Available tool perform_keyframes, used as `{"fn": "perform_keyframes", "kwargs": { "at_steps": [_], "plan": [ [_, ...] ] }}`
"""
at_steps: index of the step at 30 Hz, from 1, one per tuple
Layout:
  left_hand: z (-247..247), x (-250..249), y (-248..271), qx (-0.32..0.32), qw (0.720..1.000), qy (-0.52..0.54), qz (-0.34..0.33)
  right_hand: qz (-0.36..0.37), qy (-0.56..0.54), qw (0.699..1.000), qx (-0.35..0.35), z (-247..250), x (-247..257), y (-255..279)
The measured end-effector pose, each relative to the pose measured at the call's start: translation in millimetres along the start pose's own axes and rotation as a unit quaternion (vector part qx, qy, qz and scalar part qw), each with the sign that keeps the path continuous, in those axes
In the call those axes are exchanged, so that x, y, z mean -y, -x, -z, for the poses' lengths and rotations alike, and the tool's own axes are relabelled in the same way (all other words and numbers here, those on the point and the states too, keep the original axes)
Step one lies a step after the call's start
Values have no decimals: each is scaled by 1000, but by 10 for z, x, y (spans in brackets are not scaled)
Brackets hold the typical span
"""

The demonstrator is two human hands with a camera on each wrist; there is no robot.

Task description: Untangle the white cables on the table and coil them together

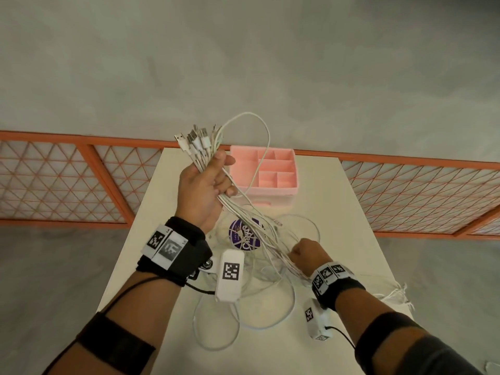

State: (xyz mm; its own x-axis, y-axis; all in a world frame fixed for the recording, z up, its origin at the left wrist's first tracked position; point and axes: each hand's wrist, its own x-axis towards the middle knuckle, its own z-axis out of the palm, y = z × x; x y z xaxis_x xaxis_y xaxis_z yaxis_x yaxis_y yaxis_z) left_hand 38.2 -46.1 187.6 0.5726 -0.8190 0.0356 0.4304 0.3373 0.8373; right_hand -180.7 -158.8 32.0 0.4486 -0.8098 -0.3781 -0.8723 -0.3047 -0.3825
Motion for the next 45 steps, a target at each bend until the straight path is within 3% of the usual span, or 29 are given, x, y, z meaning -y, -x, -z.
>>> {"fn": "perform_keyframes", "kwargs": {
  "at_steps": [3, 8, 11, 14, 21, 26, 28, 34, 38, 45],
  "plan": [
    [24, 62, -22, -3, 999, -27, -16, 17, -23, 998, -59, 87, 0, -49],
    [55, 292, -5, -1, 993, -117, -17, 102, -201, 973, -48, 539, 411, -10],
    [78, 435, 20, -15, 985, -171, -12, 146, -370, 916, -42, 800, 679, 83],
    [103, 563, 33, -23, 977, -210, 6, 198, -469, 859, -48, 1046, 943, 223],
    [143, 738, 118, 55, 970, -236, 35, 257, -573, 776, -52, 1289, 1280, 310],
    [189, 721, 119, 24, 957, -285, 51, 254, -638, 721, -94, 1296, 1332, 280],
    [200, 683, 113, 11, 958, -283, 48, 242, -629, 732, -99, 1190, 1289, 274],
    [153, 542, 20, 11, 978, -207, 39, 192, -485, 850, -80, 517, 1131, 342],
    [73, 435, 19, 31, 985, -161, 54, 185, -428, 882, -71, 224, 1030, 296],
    [-49, 338, 102, 62, 990, -101, 76, 198, -278, 940, -15, 159, 850, 247]
  ]
}}
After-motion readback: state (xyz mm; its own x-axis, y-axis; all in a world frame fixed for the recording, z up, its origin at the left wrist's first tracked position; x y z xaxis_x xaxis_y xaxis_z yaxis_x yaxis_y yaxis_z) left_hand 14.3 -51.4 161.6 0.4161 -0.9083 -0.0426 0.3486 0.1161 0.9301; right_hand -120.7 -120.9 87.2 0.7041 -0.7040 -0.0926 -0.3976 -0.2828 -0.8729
